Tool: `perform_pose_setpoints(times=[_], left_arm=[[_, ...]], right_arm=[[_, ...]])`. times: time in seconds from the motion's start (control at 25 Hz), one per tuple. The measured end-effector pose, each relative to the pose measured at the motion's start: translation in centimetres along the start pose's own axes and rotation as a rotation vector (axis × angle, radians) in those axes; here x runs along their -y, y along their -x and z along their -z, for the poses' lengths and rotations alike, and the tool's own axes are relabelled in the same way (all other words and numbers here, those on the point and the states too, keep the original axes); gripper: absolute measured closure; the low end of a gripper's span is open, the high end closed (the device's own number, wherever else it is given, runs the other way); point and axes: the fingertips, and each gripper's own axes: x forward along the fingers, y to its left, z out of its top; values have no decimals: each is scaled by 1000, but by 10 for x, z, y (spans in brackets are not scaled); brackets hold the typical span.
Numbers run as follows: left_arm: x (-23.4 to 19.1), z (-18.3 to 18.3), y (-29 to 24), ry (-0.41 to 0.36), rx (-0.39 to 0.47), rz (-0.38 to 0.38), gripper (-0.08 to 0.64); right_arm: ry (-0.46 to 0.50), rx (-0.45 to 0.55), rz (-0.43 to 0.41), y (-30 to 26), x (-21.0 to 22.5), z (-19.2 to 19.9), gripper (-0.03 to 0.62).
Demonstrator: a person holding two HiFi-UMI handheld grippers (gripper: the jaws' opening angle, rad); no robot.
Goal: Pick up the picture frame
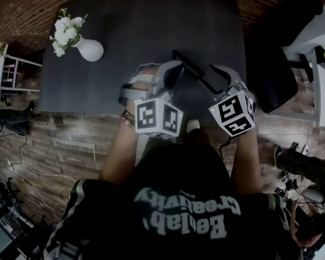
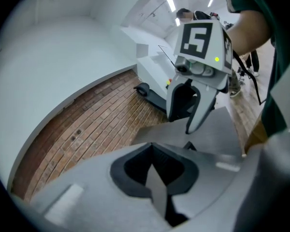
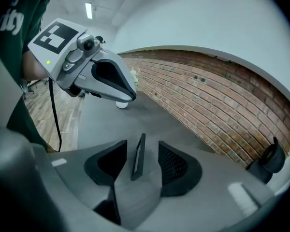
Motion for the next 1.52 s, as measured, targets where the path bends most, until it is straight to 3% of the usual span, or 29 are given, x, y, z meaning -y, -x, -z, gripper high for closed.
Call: perform_pose_setpoints(times=[0.68,1.52], left_arm=[[-8,32,-67,90,-66,13,557],[14,55,-92,151,-64,82,557]], right_arm=[[-74,-67,-168,-79,10,44,348],[-85,-125,-219,-128,2,76,379]])
